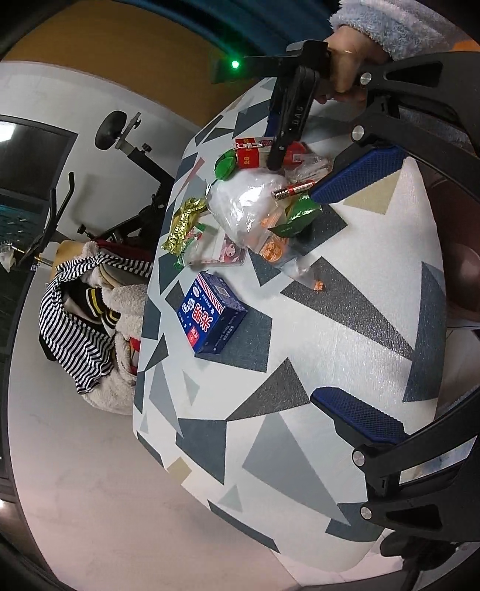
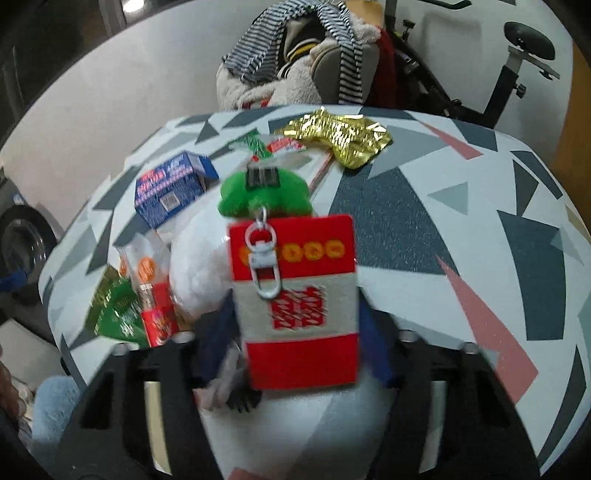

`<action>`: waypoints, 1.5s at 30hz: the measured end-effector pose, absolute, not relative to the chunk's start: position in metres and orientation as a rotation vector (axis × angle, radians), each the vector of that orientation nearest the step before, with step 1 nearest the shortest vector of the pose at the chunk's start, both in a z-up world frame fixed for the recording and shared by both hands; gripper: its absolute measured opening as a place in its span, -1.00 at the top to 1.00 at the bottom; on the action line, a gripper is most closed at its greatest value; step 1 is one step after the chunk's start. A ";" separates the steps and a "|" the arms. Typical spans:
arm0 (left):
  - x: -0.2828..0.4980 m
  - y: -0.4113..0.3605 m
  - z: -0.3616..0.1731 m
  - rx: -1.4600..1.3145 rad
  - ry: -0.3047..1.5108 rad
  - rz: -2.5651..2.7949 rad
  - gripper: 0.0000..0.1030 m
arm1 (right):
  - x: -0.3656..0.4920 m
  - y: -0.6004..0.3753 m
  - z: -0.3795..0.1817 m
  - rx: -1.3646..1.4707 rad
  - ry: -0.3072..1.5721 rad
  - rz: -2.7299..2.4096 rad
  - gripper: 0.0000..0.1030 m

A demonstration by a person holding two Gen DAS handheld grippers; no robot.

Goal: Collect trash
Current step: 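Grasp the red box with the right gripper and lift it, then carry the red box with the right gripper while the left gripper grasps a clear wrapper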

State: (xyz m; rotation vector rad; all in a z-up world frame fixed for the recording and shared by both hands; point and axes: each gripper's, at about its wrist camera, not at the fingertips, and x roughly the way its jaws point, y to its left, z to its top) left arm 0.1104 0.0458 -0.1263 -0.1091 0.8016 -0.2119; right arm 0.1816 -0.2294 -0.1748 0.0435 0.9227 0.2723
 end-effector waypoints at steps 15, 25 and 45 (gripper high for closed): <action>0.105 0.033 -0.123 -0.136 0.798 -0.253 -0.73 | 0.144 -0.267 -0.147 -0.005 0.892 0.207 -0.12; 0.104 0.038 -0.122 -0.166 0.808 -0.253 -0.66 | 0.159 -0.252 -0.149 0.038 0.976 0.258 -0.12; 0.136 0.044 -0.134 -0.297 0.851 -0.338 -0.40 | 0.153 -0.248 -0.120 0.008 0.840 0.259 -0.12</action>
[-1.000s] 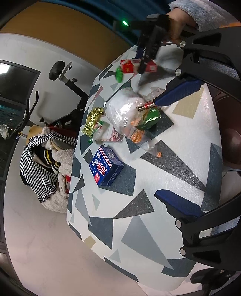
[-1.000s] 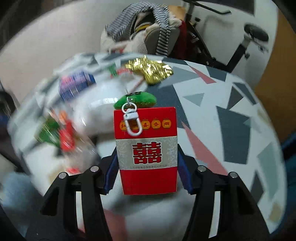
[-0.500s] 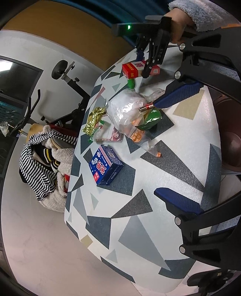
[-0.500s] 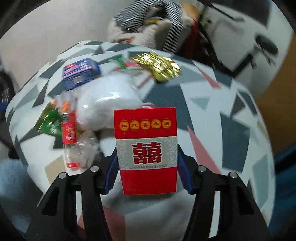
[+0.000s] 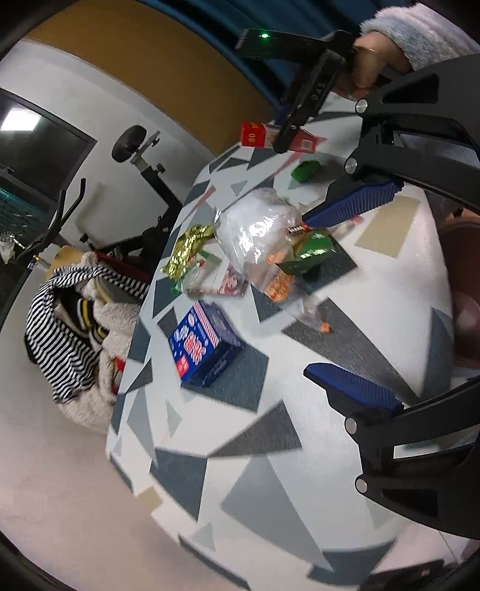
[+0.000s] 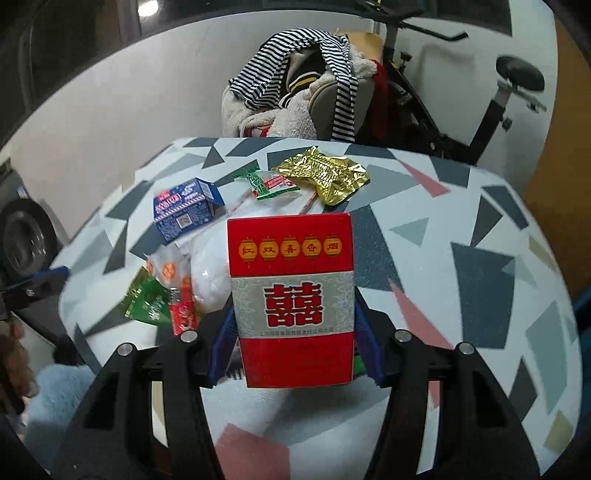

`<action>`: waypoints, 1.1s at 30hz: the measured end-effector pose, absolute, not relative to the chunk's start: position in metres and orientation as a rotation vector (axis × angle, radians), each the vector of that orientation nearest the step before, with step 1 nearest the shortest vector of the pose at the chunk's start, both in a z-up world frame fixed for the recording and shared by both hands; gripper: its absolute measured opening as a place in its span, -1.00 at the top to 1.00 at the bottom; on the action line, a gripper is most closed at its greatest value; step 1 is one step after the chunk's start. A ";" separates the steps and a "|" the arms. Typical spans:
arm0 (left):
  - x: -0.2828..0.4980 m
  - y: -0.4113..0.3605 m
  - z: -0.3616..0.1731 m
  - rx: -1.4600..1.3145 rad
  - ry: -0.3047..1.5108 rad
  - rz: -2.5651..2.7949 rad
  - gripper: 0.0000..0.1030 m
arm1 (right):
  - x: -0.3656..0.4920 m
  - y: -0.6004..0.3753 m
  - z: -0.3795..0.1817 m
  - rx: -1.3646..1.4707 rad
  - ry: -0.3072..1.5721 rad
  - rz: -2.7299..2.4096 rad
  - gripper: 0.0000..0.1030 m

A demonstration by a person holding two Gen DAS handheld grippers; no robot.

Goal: Collect trash
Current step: 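Carry the red box with the right gripper while the left gripper grasps a clear wrapper, then lower the red box into the brown bin while the left gripper drops the wrapper there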

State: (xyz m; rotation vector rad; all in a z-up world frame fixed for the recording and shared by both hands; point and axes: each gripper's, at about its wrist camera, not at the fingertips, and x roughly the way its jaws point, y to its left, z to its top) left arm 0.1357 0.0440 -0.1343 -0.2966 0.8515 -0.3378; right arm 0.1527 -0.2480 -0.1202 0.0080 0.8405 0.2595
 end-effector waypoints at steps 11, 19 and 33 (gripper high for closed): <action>0.229 0.032 -0.180 -0.519 1.056 -0.370 -0.13 | 0.142 -0.248 -0.125 0.021 0.857 0.265 -0.12; 0.242 0.016 -0.195 -0.522 1.114 -0.361 0.66 | 0.134 -0.260 -0.133 0.049 0.874 0.248 -0.12; 0.216 0.025 -0.119 -0.419 0.943 -0.421 0.81 | 0.108 -0.258 -0.116 0.074 0.829 0.266 -0.12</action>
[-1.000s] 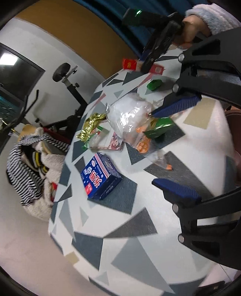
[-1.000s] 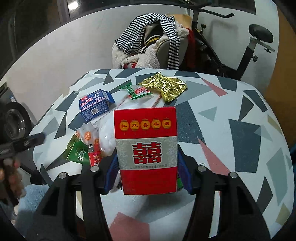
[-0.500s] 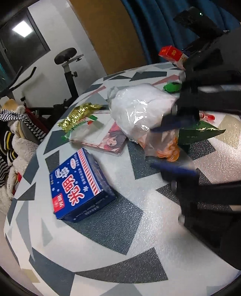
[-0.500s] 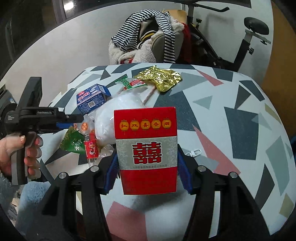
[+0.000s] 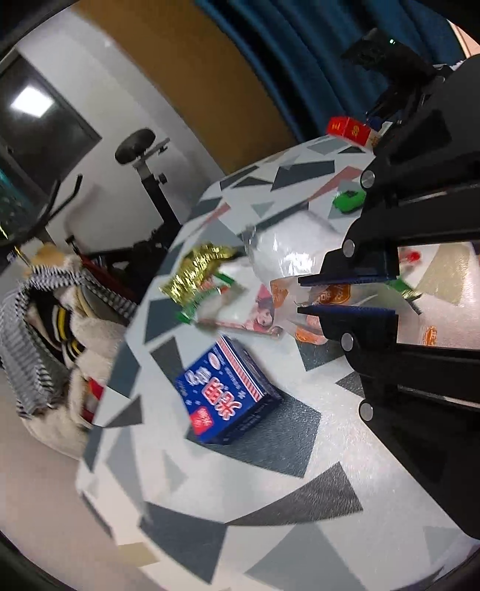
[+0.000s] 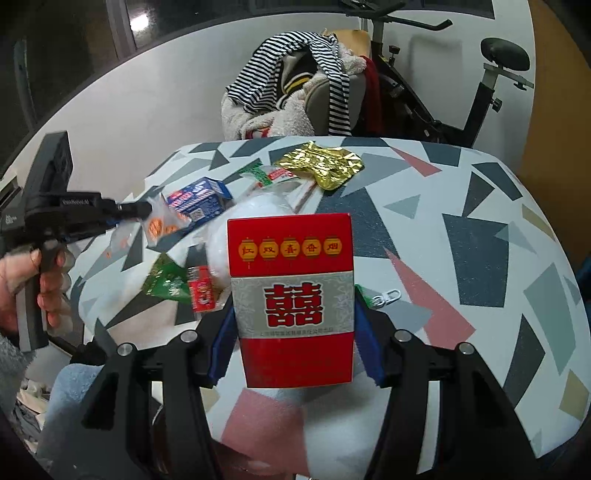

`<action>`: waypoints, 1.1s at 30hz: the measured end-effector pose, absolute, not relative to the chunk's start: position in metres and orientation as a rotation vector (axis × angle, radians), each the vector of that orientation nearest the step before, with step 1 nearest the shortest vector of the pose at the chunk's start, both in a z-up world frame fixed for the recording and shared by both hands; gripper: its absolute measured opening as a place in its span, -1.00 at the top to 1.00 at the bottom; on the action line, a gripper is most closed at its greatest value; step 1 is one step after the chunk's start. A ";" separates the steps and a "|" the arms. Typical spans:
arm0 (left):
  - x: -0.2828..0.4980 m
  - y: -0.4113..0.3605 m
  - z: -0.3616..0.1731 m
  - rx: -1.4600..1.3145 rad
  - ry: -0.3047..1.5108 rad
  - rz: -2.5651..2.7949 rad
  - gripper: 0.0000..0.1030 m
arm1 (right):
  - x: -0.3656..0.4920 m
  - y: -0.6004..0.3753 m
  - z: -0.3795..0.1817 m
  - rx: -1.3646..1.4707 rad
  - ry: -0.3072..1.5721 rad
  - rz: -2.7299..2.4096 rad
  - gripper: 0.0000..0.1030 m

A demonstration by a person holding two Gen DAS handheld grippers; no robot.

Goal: Collect trash
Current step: 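Lower the red box into the brown bin while the left gripper drops the wrapper there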

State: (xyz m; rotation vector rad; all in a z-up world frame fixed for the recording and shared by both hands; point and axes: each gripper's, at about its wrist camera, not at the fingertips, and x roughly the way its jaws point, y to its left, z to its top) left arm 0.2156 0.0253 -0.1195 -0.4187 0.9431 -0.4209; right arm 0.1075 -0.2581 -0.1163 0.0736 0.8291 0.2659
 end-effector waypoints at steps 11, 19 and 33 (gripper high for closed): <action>0.103 0.008 -0.121 -0.280 0.901 -0.726 0.81 | 0.057 -0.237 -0.125 0.069 0.824 0.332 -0.12; 0.017 -0.008 -0.184 -0.110 0.978 -0.890 0.81 | 0.007 -0.219 -0.155 0.068 0.818 0.388 -0.12; 0.013 -0.005 -0.273 -0.191 1.148 -0.769 0.80 | -0.033 -0.197 -0.209 0.116 0.879 0.399 -0.12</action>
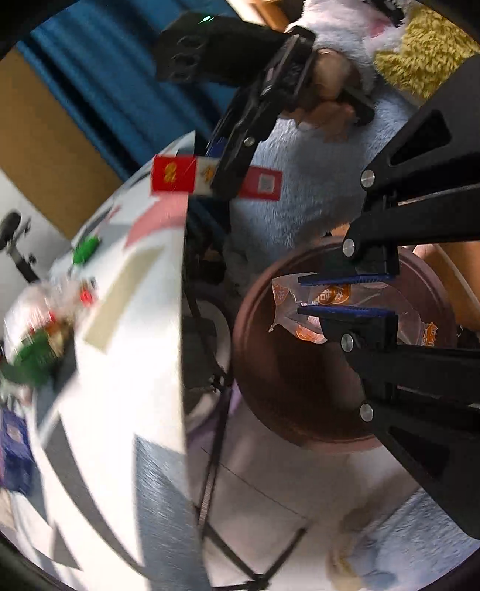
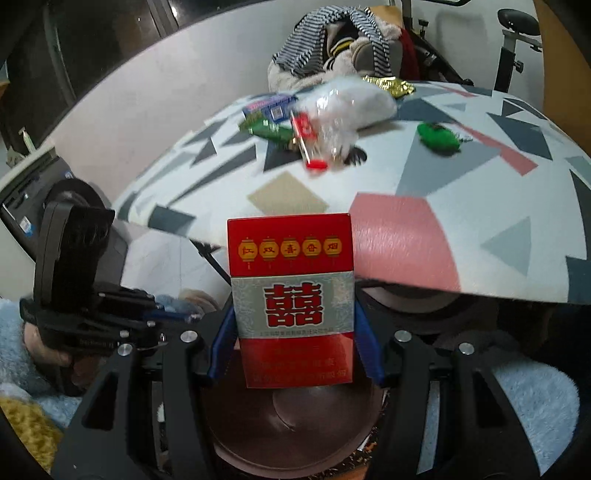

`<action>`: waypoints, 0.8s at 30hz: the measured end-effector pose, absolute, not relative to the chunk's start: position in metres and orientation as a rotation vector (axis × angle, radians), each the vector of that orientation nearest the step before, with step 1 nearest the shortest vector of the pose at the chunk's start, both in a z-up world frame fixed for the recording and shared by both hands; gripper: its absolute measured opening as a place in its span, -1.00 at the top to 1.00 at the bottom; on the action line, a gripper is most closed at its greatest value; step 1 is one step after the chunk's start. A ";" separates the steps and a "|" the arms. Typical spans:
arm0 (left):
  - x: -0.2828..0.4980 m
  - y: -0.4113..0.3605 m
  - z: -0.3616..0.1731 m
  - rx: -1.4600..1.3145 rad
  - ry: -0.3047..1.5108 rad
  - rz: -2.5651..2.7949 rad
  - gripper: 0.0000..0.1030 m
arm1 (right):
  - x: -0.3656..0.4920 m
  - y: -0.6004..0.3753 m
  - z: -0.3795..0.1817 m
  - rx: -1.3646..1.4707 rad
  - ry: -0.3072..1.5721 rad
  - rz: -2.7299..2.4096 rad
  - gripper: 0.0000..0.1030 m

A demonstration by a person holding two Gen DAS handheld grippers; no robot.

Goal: Collect trash
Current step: 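Lower the red box into the brown bin while the left gripper drops the wrapper there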

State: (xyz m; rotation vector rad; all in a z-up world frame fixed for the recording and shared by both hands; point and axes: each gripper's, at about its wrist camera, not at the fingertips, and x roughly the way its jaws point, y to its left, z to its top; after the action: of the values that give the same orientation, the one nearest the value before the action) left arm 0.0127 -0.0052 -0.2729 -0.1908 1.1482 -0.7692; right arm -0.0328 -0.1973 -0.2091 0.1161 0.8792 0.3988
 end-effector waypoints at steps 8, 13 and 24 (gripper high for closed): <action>0.019 0.002 -0.274 -0.244 1.145 -0.736 0.23 | -0.032 -0.190 -0.218 0.091 0.913 0.409 -0.12; 0.013 0.010 -0.262 -0.243 1.095 -0.719 -0.03 | -0.030 -0.188 -0.224 0.083 0.938 0.407 -0.12; 0.000 0.023 -0.236 -0.155 0.960 -0.567 -0.57 | -0.020 -0.161 -0.261 0.005 1.097 0.451 -0.12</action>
State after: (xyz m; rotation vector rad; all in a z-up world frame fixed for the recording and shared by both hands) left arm -0.0002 0.0233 -0.2360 -0.1548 0.9602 -0.5669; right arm -0.0196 -0.1606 -0.2611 0.0051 1.0973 0.4515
